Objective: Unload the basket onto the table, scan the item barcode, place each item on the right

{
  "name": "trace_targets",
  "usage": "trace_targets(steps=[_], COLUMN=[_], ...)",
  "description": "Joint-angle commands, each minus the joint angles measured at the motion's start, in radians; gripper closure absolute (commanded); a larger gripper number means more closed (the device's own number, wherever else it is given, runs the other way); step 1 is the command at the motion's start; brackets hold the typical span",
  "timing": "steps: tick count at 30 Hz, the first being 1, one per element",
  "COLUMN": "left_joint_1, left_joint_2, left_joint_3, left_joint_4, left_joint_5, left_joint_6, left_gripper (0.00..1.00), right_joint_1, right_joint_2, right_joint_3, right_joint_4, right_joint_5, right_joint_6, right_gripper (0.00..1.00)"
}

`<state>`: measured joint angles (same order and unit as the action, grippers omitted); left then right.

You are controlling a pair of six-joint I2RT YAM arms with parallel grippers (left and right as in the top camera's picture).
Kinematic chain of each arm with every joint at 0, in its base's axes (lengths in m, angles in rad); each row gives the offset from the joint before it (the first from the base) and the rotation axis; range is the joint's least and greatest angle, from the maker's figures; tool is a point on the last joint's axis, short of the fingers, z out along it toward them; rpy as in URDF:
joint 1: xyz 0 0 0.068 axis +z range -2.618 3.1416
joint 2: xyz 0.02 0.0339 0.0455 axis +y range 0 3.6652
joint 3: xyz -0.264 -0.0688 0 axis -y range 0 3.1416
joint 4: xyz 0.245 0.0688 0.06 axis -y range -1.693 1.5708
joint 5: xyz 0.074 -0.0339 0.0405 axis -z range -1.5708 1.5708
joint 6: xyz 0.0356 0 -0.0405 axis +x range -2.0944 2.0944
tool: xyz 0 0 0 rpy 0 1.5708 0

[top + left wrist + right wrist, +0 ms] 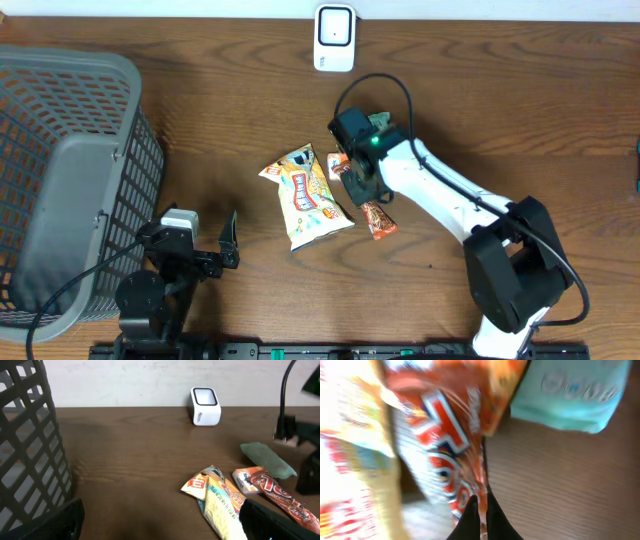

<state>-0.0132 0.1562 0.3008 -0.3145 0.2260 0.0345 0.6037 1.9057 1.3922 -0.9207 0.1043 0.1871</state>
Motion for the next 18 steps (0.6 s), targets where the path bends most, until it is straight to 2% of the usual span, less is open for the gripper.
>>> trace_targets(steps=[1,11,15,18], left_joint_1=[0.003,0.003,0.003,0.003], left_joint_2=[-0.002,-0.002,-0.002,-0.002], left_joint_3=[-0.003,-0.003,-0.003,-0.003], left_joint_4=[0.000,0.000,0.000,0.000], left_joint_5=[-0.006,-0.006,-0.006,-0.006], left_joint_6=[0.014,0.014,0.014,0.014], left_gripper=[0.01,0.01,0.01,0.01], right_joint_1=[0.012,0.011,0.011,0.011], right_joint_2=[-0.056,-0.017,-0.003,-0.003], right_joint_3=[0.053,-0.117,-0.179,-0.188], right_joint_4=[0.005,0.213,0.234,0.225], right_joint_5=[-0.071,-0.065,-0.061,0.013], right_joint_6=[0.006,0.007,0.008,0.021], right_gripper=[0.99,0.99,0.99,0.99])
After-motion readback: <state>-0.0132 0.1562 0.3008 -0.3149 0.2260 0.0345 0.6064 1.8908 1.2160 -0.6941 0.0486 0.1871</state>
